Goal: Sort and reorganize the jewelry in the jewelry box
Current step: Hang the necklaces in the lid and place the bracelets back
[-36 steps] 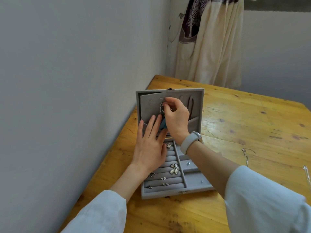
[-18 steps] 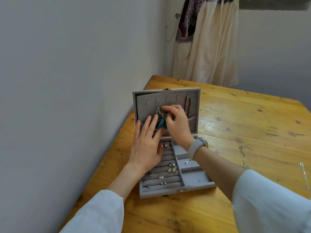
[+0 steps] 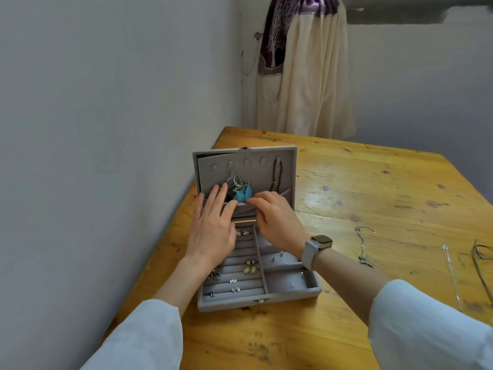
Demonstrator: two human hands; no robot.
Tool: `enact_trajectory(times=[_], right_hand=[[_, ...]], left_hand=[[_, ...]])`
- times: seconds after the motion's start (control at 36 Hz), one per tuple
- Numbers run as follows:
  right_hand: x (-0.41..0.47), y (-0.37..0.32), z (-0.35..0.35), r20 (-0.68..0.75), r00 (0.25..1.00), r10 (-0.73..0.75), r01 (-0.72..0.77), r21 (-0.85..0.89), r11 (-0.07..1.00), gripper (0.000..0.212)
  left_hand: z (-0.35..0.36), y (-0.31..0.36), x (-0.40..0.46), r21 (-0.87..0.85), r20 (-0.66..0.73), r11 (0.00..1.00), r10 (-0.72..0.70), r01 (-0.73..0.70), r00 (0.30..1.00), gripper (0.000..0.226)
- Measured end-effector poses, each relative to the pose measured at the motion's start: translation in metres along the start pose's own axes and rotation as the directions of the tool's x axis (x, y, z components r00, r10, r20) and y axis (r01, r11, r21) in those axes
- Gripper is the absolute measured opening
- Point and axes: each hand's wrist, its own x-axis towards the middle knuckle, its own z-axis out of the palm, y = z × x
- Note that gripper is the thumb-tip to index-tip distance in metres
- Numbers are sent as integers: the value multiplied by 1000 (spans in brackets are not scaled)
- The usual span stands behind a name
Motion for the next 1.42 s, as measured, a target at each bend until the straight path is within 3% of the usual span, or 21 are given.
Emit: enact_trajectory(times=[0.22, 0.33, 0.47, 0.61, 0.72, 0.83, 0.94, 1.06, 1.25, 1.33, 1.42], right_hand=[[-40, 19, -38, -71, 997, 39, -38, 16, 999, 28], [-80, 41, -68, -68, 987, 143, -140, 38, 989, 27], [-139, 81, -104, -114, 945, 305, -305, 16, 952, 25], [-190, 132, -138, -184, 826, 534, -547, -27, 837, 23], [-212, 170, -155, -159, 704, 692, -710, -160, 685, 23], [-210, 193, -165, -121, 608, 785, -782, -266, 564, 27], [-201, 202, -163, -54, 546, 836, -782, -390, 486, 31], [-200, 205, -155, 13, 491, 871, -818, -338, 466, 21], [-199, 197, -157, 87, 543, 835, -773, -335, 538, 25], [-202, 196, -163, 97, 581, 808, -795, -141, 590, 16], [-199, 186, -176, 100, 622, 776, -782, 117, 612, 13]], left_hand=[[-13, 36, -3, -133, -59, 989, -79, 71, 995, 37], [-11, 83, -3, -260, -48, 965, -15, 2, 999, 36], [-1, 166, -4, -360, 98, 928, 143, -99, 985, 42], [23, 241, -2, -400, 283, 903, 286, -159, 915, 46], [43, 283, 1, -418, 345, 882, 374, -216, 861, 46], [64, 304, 0, -410, 399, 883, 397, -226, 826, 44], [80, 306, -8, -307, 336, 920, 342, -241, 877, 51], [84, 306, -11, -349, 346, 898, 387, -266, 855, 65], [85, 304, -12, -336, 335, 904, 376, -263, 864, 68], [84, 305, -10, -342, 347, 905, 371, -252, 861, 51], [82, 306, -10, -353, 353, 905, 363, -237, 862, 47]])
